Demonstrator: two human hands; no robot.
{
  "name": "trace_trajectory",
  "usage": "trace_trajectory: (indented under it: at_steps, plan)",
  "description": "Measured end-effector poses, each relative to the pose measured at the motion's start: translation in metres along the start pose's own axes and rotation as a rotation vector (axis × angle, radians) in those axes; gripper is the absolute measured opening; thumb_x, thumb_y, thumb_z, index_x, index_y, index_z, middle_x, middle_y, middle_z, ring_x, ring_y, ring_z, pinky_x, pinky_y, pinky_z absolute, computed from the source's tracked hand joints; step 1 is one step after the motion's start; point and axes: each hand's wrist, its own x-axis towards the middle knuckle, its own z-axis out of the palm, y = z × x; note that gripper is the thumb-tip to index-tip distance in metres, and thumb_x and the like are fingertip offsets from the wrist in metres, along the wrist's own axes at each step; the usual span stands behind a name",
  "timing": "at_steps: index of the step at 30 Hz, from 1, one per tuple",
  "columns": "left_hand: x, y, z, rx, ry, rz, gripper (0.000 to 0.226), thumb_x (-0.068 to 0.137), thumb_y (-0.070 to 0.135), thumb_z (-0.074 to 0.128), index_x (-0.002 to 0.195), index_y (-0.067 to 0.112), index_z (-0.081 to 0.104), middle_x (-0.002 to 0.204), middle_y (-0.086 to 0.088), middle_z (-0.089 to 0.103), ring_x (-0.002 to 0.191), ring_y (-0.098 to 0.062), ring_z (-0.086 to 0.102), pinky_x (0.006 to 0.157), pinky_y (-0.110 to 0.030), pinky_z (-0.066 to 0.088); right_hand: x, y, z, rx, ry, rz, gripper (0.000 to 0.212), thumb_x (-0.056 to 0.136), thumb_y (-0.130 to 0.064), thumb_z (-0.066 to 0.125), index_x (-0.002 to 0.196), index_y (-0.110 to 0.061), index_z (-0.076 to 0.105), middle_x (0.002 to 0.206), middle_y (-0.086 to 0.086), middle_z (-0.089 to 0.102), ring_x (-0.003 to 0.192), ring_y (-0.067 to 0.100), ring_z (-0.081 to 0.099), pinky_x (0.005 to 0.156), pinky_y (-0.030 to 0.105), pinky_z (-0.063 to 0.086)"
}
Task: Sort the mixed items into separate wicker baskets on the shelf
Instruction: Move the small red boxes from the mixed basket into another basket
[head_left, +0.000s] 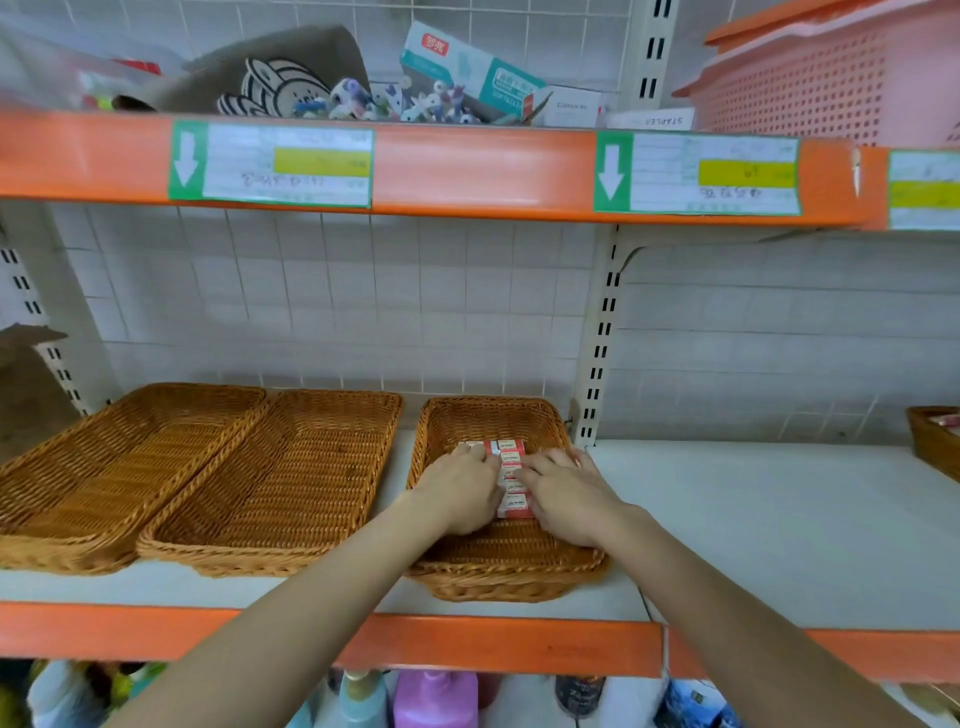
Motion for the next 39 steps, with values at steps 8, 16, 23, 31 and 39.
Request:
trace_trajectory:
  at_steps: [8, 16, 23, 31, 39]
  plan:
    - [0.002, 0.043, -0.014, -0.025, -0.057, -0.028, 0.059, 0.104, 0.041, 0.022, 0.154, 0.017, 0.002, 0.162, -0.006, -0.003, 0.149, -0.025, -0.002, 0.121, -0.042, 0.003, -0.029, 0.033, -0.005, 0.246, -0.063, 0.056, 0.068, 0.102, -0.048, 0.026, 0.153, -0.022, -0.01, 0.162, -0.002, -0.012, 0.149, 0.017, -0.009, 0.118, 0.049, -0.004]
    - [0.013, 0.134, -0.021, -0.027, -0.08, -0.152, 0.064, 0.102, 0.049, 0.021, 0.154, 0.019, 0.0, 0.16, -0.007, -0.013, 0.148, -0.028, -0.011, 0.118, -0.049, -0.004, -0.093, 0.114, 0.004, 0.192, -0.083, 0.062, 0.068, 0.103, -0.046, 0.025, 0.153, -0.021, -0.014, 0.161, 0.0, -0.017, 0.148, 0.019, -0.013, 0.118, 0.05, -0.005]
    - [0.029, 0.197, -0.017, 0.018, -0.136, -0.155, 0.067, 0.1, 0.055, 0.018, 0.153, 0.024, -0.01, 0.158, -0.007, -0.022, 0.146, -0.029, -0.019, 0.118, -0.051, -0.006, -0.126, 0.172, 0.019, 0.18, -0.135, 0.136, 0.068, 0.102, -0.051, 0.022, 0.153, -0.025, -0.015, 0.16, -0.001, -0.02, 0.148, 0.021, -0.016, 0.118, 0.052, -0.007]
    - [0.069, 0.228, -0.016, 0.078, -0.15, -0.054, 0.066, 0.1, 0.055, 0.015, 0.153, 0.025, -0.012, 0.158, -0.004, -0.023, 0.146, -0.027, -0.019, 0.119, -0.05, -0.007, -0.143, 0.211, 0.028, 0.201, -0.118, 0.25, 0.067, 0.102, -0.053, 0.019, 0.153, -0.023, -0.011, 0.161, 0.0, -0.014, 0.148, 0.021, -0.015, 0.118, 0.053, -0.006]
    - [0.1, 0.27, -0.011, 0.089, -0.16, 0.041, 0.067, 0.1, 0.055, 0.015, 0.153, 0.025, -0.012, 0.157, -0.003, -0.026, 0.145, -0.026, -0.022, 0.119, -0.049, -0.008, -0.163, 0.256, 0.038, 0.19, -0.11, 0.337, 0.065, 0.101, -0.055, 0.017, 0.154, -0.026, -0.008, 0.161, 0.001, -0.014, 0.148, 0.022, -0.016, 0.118, 0.052, -0.008]
